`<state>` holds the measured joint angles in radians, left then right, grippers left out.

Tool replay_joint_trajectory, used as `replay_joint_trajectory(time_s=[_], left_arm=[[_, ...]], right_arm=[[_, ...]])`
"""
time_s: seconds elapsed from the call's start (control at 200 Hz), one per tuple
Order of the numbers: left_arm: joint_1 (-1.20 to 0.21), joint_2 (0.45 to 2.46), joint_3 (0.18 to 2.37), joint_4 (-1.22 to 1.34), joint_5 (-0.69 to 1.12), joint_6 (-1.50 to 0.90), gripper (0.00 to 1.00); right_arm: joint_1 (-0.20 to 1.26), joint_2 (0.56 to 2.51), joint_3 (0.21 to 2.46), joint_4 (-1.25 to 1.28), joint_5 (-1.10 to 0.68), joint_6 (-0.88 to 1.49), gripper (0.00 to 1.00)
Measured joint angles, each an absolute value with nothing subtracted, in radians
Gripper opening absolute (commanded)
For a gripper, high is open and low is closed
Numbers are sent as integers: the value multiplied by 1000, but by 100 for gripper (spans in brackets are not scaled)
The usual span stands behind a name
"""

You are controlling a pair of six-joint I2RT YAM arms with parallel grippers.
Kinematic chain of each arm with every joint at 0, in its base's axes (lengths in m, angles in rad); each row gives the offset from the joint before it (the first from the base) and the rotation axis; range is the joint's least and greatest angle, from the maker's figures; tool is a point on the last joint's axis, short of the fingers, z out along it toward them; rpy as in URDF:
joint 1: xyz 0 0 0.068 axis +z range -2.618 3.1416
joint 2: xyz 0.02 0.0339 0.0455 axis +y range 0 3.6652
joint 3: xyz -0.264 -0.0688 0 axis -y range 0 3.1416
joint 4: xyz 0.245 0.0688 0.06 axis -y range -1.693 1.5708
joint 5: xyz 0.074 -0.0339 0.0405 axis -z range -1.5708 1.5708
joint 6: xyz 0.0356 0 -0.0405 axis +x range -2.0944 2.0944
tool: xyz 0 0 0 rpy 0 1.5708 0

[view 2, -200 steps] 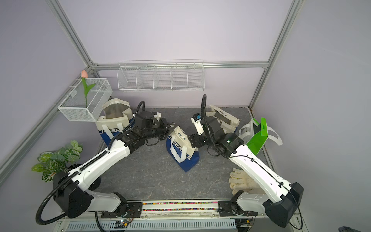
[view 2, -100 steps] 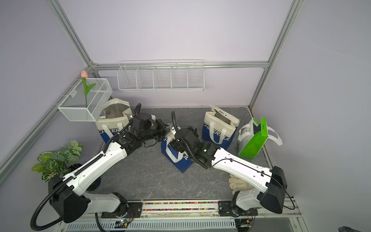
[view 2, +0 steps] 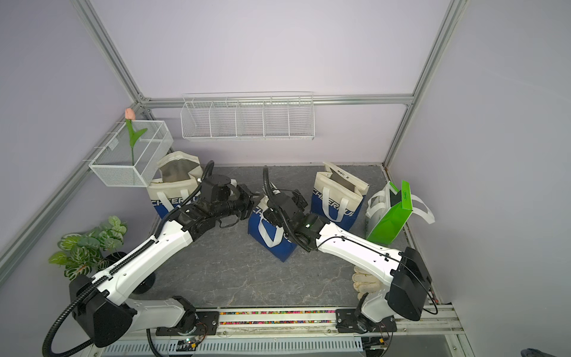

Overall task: Open the takeout bag
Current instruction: Open the takeout bag at the center of the board.

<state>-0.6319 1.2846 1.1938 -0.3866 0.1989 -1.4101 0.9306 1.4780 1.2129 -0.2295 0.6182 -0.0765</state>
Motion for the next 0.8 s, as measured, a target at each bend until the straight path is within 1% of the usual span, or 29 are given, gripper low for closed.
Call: replay_joint_trajectory(time_s=[0.105,0.3,0.355,0.495,0.6,0.755,0.8], left_arm=[[-623,1271,1209,-424,203,-1412,0],[-613,1244,1211,-433,225,-1424,0],[-611,1242,1203,-423,231,-1430,0],[-604,1242,1138,-325,248,-1452,0],[-594,1267,1085,-215,274,-1465,0],[-603,1335,1048,-49,297,-1467,0],[-607,1345,1042,-19,303,-1466,0]], right_arm=[[924,1467,1200,-203,565,-73,98],[913,1426,1195,-228,470,-36,100],[909,1415,1195,-246,447,-23,99],[900,1367,1188,-318,398,9,98],[889,1309,1168,-373,368,37,100],[852,1281,1163,-433,314,80,87],[842,1281,1158,-441,296,83,85]])
